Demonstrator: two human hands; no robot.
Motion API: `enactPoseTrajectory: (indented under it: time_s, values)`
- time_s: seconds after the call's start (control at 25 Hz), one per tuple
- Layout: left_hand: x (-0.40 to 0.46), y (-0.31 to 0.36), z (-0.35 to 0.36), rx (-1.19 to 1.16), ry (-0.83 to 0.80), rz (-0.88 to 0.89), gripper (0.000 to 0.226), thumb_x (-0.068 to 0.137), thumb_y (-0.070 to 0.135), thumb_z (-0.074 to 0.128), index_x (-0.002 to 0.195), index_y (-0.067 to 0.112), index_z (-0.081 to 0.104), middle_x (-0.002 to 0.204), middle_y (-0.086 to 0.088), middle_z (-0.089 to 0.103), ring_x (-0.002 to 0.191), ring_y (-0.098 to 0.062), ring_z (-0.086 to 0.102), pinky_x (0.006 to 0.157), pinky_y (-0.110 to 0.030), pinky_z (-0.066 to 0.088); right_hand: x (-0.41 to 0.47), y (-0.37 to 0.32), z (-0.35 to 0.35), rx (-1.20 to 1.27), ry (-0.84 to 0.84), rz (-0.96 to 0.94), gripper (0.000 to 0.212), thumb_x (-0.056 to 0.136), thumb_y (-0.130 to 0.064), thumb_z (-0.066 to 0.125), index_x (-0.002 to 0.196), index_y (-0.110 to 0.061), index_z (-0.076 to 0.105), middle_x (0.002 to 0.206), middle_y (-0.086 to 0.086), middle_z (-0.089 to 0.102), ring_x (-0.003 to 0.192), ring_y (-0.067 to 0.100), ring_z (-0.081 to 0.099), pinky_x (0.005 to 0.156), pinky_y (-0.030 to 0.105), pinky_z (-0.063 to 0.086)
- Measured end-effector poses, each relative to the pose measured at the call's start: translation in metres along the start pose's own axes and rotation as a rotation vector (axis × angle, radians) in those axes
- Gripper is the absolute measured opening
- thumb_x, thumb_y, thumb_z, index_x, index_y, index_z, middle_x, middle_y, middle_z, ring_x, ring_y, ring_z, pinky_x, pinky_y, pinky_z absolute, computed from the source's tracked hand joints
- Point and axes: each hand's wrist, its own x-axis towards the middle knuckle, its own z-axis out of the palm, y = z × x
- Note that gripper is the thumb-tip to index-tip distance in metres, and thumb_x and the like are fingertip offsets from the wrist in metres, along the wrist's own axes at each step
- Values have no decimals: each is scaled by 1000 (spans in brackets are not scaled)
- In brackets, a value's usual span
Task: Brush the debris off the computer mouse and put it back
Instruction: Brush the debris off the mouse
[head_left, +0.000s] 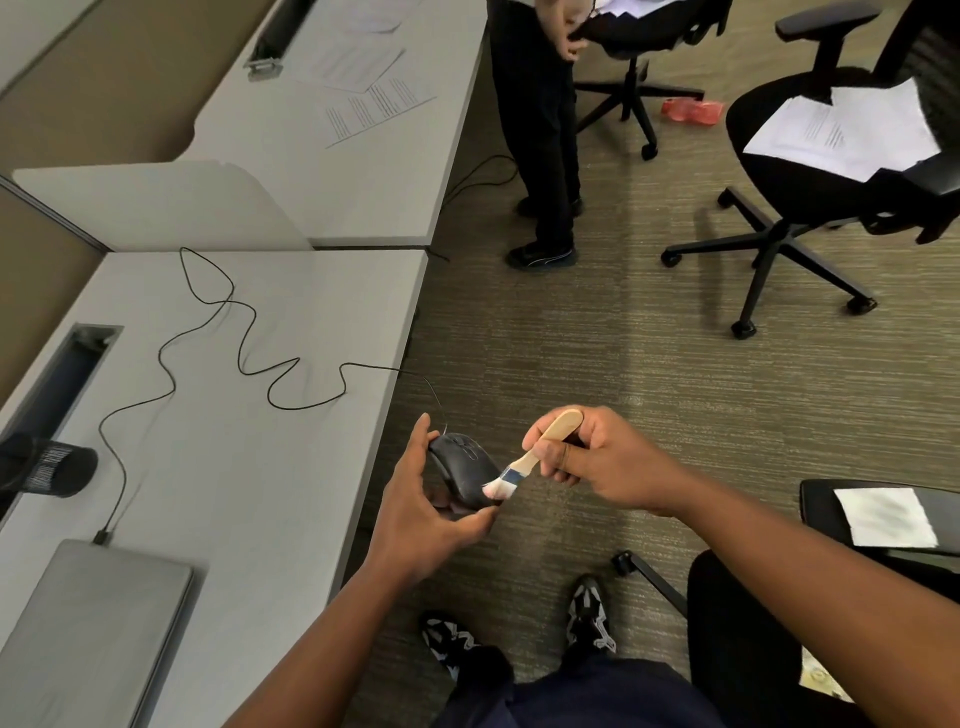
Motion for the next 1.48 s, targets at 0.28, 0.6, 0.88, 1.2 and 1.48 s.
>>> enactPoseTrajectory:
  time_s: [0.28, 0.6, 0.88, 1.2, 1.48]
  values:
    - [1, 2, -3, -2, -3, 0, 142, 50, 76, 92, 165, 51, 12, 159, 22, 41, 144, -11, 50, 110, -46, 55, 1, 0, -5, 43, 153, 1, 6, 100, -19, 68, 98, -17, 74, 75, -4, 71, 70, 7, 64, 66, 22, 53]
    - [0, 3, -1, -19, -4, -6, 141, 50, 75, 94, 164, 49, 17, 162, 18, 41, 144, -13, 52, 110, -47, 55, -3, 1, 11, 316, 56, 22, 18, 90, -32, 74, 99, -15, 75, 75, 4, 71, 67, 11, 62, 62, 23, 52]
    - [-2, 1, -2, -115, -24, -28, 142, 47, 63, 102, 161, 59, 18, 158, 28, 42, 121, -18, 72, 97, -43, 63, -5, 8, 1, 73, 61, 6, 9, 100, -22, 70, 92, -23, 75, 74, -4, 70, 69, 8, 62, 66, 21, 52]
    - [1, 1, 1, -142, -56, -28, 138, 53, 54, 103, 161, 60, 17, 146, 49, 37, 124, -9, 69, 98, -38, 62, -3, 10, 2, 391, 223, 29, 7, 94, -23, 74, 88, -23, 76, 71, 1, 68, 62, 9, 60, 58, 23, 50]
    - [1, 0, 6, -171, -131, 35, 133, 69, 26, 101, 159, 66, 11, 167, 33, 25, 137, -9, 60, 110, -38, 55, 0, 13, 8, 495, 114, 139, 27, 83, -36, 77, 99, -15, 74, 74, 5, 71, 63, 12, 61, 56, 23, 48]
